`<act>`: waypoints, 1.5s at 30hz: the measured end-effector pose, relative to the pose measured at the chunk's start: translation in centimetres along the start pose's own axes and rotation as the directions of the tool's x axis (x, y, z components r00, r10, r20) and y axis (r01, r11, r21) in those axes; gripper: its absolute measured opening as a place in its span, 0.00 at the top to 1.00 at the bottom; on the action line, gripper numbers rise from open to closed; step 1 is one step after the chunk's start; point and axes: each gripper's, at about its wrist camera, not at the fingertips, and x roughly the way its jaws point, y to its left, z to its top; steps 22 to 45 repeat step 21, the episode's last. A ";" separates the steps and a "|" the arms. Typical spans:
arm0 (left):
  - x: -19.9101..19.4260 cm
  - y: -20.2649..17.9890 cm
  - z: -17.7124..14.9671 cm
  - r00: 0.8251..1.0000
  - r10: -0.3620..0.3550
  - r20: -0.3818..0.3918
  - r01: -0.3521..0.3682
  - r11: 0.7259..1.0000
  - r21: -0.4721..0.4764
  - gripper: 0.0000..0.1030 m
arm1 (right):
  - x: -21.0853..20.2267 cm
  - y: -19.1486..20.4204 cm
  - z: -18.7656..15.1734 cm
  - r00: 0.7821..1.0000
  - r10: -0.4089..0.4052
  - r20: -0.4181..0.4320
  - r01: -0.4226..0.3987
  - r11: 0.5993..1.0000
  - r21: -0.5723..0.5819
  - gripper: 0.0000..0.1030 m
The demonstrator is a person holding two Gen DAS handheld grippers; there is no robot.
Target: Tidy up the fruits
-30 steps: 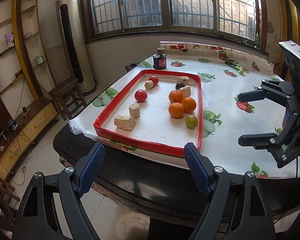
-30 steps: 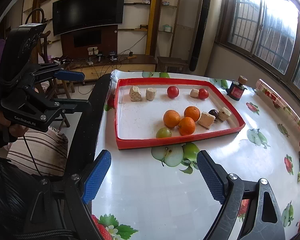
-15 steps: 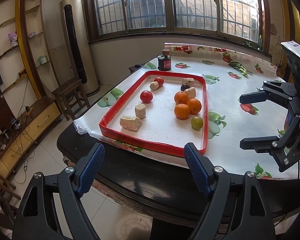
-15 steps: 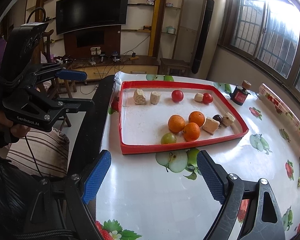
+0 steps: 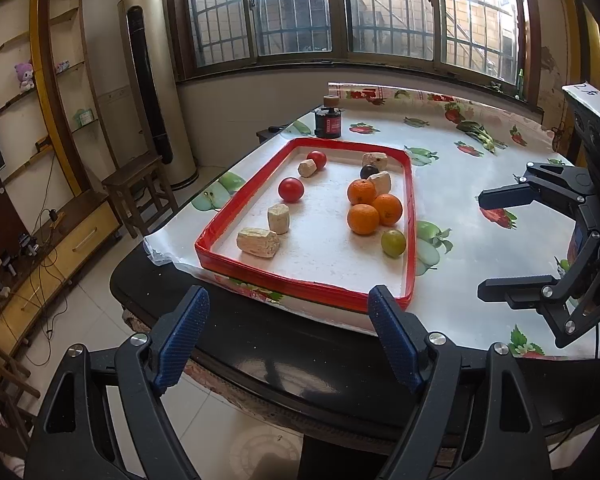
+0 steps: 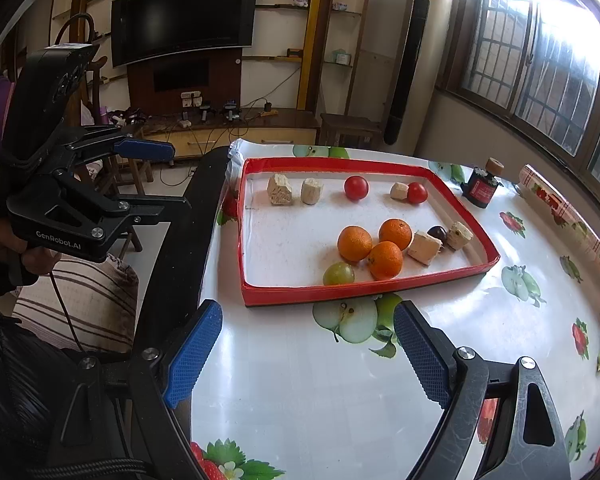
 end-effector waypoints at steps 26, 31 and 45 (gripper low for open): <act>-0.5 -0.8 1.1 0.999 -0.007 0.033 0.007 1.000 0.016 0.20 | -0.5 0.0 -0.2 0.999 0.015 0.028 -0.016 1.000 0.019 0.14; -0.5 -0.8 1.1 0.999 -0.007 0.033 0.007 1.000 0.016 0.20 | -0.5 0.0 -0.2 0.999 0.015 0.028 -0.016 1.000 0.019 0.14; -0.5 -0.8 1.1 0.999 -0.007 0.033 0.007 1.000 0.016 0.20 | -0.5 0.0 -0.2 0.999 0.015 0.028 -0.016 1.000 0.019 0.14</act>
